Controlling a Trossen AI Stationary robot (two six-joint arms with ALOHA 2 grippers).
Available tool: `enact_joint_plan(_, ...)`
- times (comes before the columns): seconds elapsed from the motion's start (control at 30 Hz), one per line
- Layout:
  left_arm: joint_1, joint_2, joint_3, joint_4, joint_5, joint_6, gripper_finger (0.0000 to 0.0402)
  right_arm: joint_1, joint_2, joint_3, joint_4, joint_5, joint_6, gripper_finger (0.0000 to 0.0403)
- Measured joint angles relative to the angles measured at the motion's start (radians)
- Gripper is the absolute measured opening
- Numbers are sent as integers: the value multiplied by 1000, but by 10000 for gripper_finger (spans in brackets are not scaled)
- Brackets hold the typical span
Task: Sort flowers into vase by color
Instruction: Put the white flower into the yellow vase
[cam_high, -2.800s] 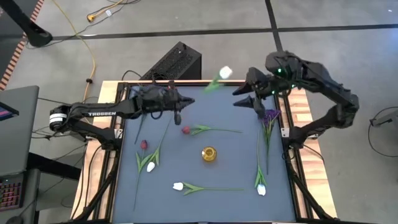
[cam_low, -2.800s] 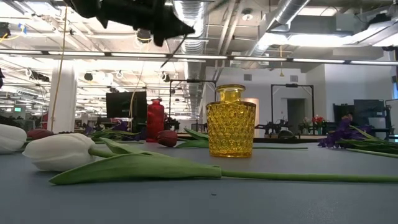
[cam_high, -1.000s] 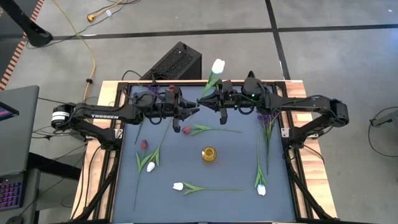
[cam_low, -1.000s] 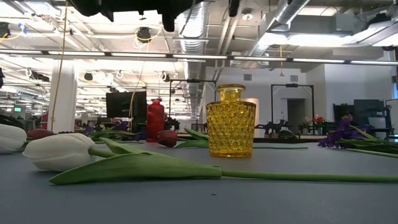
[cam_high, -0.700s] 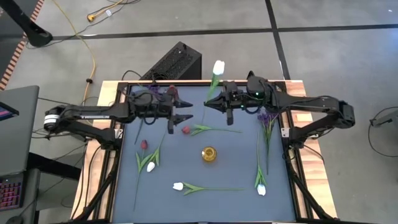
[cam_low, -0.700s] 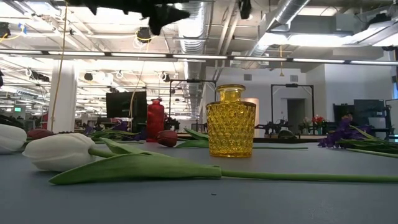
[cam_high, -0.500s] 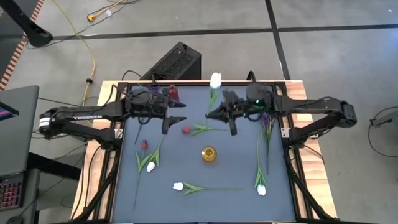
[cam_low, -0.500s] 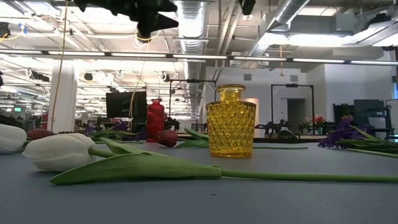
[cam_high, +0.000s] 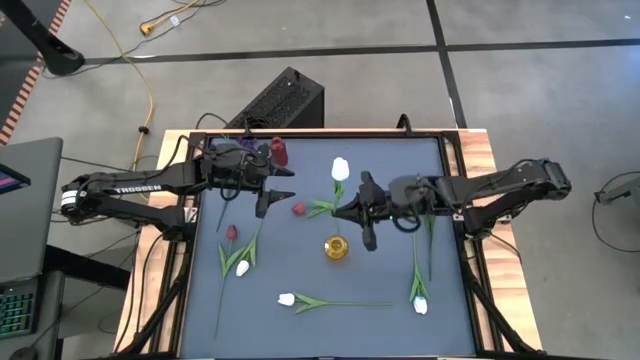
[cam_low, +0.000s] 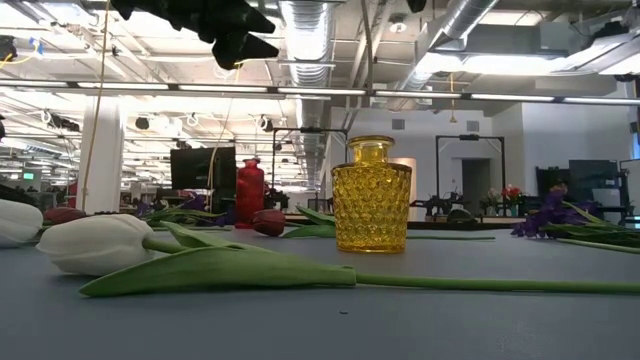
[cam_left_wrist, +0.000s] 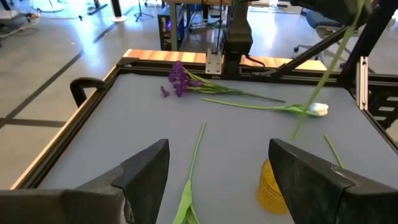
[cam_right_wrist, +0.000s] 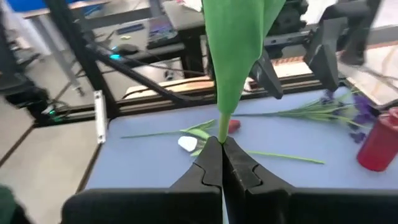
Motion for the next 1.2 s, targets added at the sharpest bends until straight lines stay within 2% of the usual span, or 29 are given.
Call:
enact_joint_plan(0.4, 0, 1, 0, -71, 88, 27, 263, 107, 128, 0, 57, 229, 114, 19)
enact_joint_plan(0.53, 0, 0, 0, -84, 85, 12, 263, 132, 131, -1, 57, 252, 113, 19)
enact_joint_plan(0.67, 0, 0, 0, -82, 40, 3, 263, 151, 123, -24, 60, 264, 91, 19)
enact_joint_plan(0.93, 0, 0, 0, -82, -10, -40, 263, 149, 115, -151, 219, 265, 83, 18)
enact_joint_plan(1.2, 0, 0, 0, -87, -10, -66, 263, 147, 115, -155, 198, 253, 64, 24)
